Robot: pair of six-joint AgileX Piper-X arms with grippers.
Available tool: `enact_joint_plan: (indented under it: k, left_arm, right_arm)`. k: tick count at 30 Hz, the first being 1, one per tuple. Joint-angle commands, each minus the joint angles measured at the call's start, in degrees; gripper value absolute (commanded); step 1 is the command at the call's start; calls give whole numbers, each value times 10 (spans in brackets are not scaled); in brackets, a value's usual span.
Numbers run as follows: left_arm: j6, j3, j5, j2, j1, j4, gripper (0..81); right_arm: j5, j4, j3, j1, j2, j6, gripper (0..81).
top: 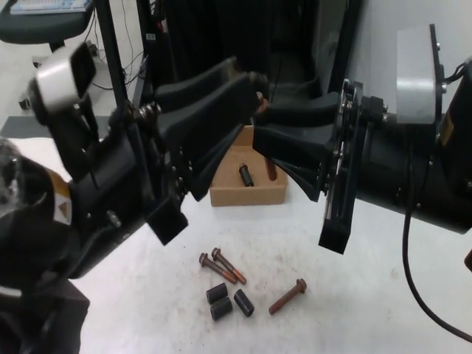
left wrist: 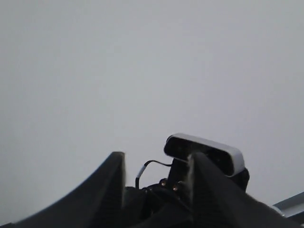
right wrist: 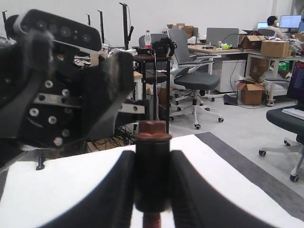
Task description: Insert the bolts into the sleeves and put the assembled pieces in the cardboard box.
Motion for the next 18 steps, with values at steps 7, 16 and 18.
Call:
enact_joint_plan:
  k: [7, 16, 18]
  left_arm:
    - [68, -6, -108, -30, -1, -37, 413]
    - [405, -8, -346, -192, 49, 164, 404]
    - [416, -8, -426, -237, 65, 276, 347]
  right_arm:
    - [5, -12, -7, -3, -5, -1, 8]
    - [150, -7, -7, -8, -5, 29, 8]
    - [160, 0, -11, -13, -5, 39, 8]
